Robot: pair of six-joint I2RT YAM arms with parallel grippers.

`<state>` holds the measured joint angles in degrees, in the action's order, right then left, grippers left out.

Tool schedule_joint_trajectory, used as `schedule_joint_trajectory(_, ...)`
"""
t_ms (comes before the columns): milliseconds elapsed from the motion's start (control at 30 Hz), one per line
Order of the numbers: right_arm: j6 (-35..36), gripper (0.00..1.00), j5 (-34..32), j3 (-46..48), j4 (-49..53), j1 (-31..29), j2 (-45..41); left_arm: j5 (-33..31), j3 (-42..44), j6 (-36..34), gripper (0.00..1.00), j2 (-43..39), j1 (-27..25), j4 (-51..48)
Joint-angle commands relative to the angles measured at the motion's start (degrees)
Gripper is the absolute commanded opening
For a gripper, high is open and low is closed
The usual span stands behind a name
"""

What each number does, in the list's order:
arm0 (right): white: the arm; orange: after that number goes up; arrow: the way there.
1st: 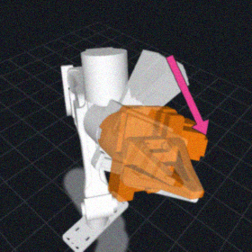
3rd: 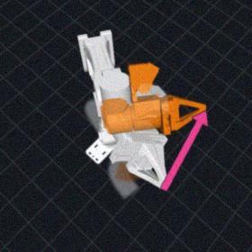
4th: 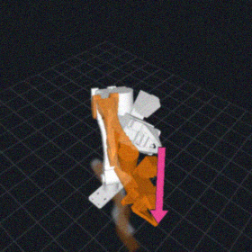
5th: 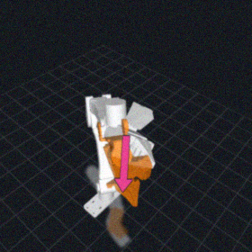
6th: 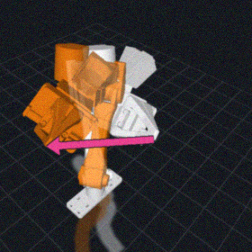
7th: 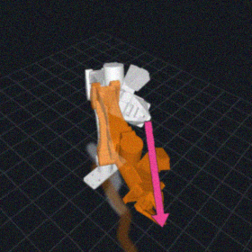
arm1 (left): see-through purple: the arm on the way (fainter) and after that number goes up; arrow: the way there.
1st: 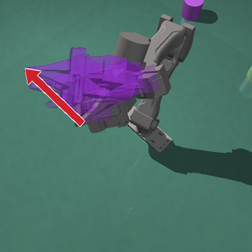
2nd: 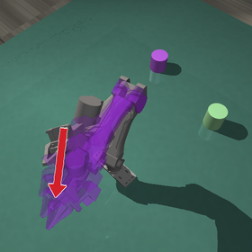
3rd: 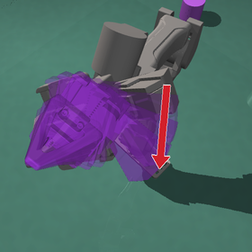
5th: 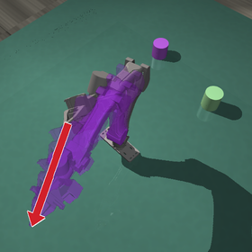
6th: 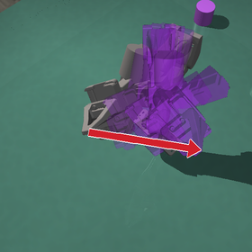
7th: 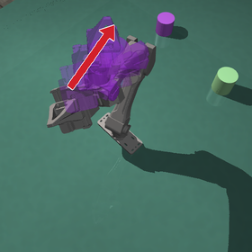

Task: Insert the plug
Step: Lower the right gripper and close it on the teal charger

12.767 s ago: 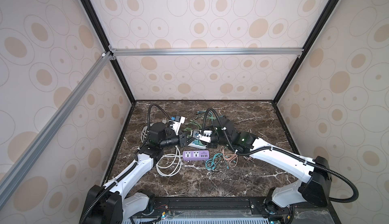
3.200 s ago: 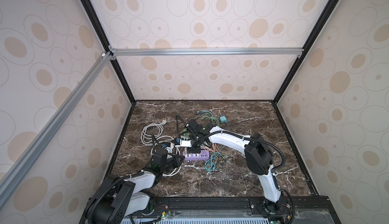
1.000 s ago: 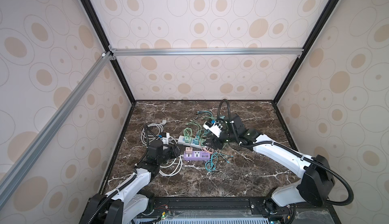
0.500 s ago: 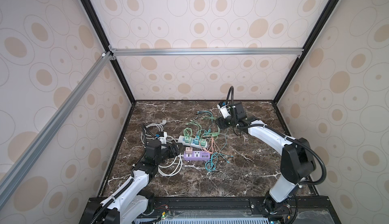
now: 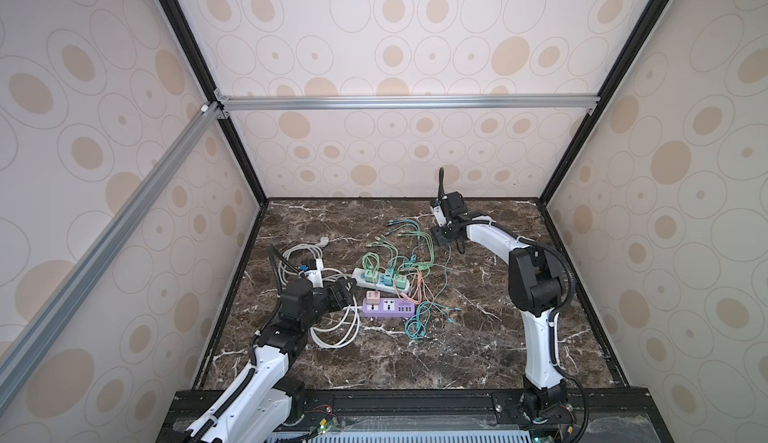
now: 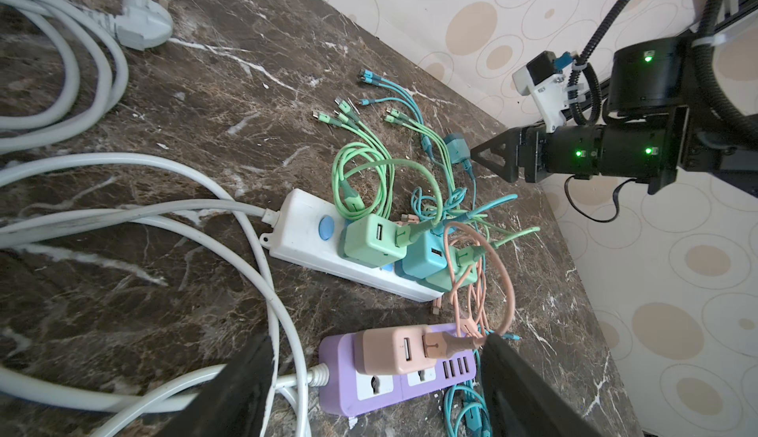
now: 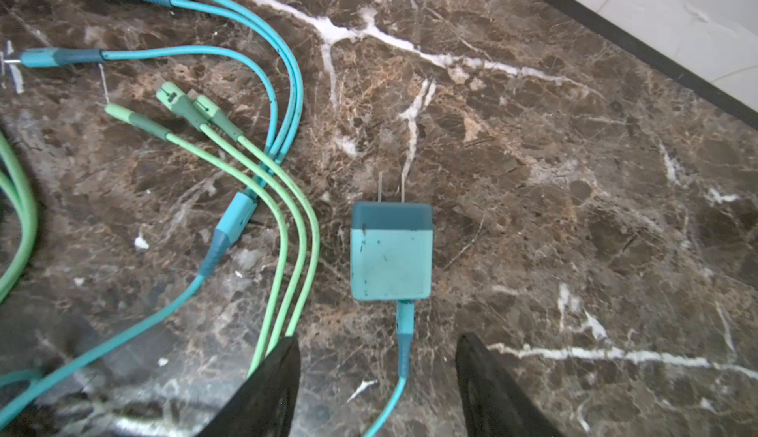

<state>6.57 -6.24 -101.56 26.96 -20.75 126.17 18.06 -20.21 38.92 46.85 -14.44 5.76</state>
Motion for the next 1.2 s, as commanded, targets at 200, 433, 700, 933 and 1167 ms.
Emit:
schedule_joint_trajectory(200,-2.64,0.62,6.17,-7.45,5.73,2.99,5.55,-2.14,-4.04,-2.3,0.8,-2.32,0.46,-4.11)
schedule_joint_trajectory(433,-3.42,0.6,8.38,-13.49,10.33,3.53,9.57,-2.86,-4.05,-2.64,0.8,-3.49,0.46,-4.87)
schedule_joint_trajectory(700,-3.93,0.58,9.38,-17.6,13.7,3.53,12.55,-3.51,-3.96,-3.72,0.81,-4.27,0.46,-5.76)
schedule_joint_trajectory(933,-4.57,0.57,9.31,-20.01,15.2,3.53,14.36,-3.98,-4.09,-4.54,0.81,-4.74,0.46,-6.3)
schedule_joint_trajectory(1167,-5.26,0.53,9.29,-22.95,16.96,3.54,16.66,-4.19,-4.16,-4.9,0.81,-4.82,0.47,-6.6)
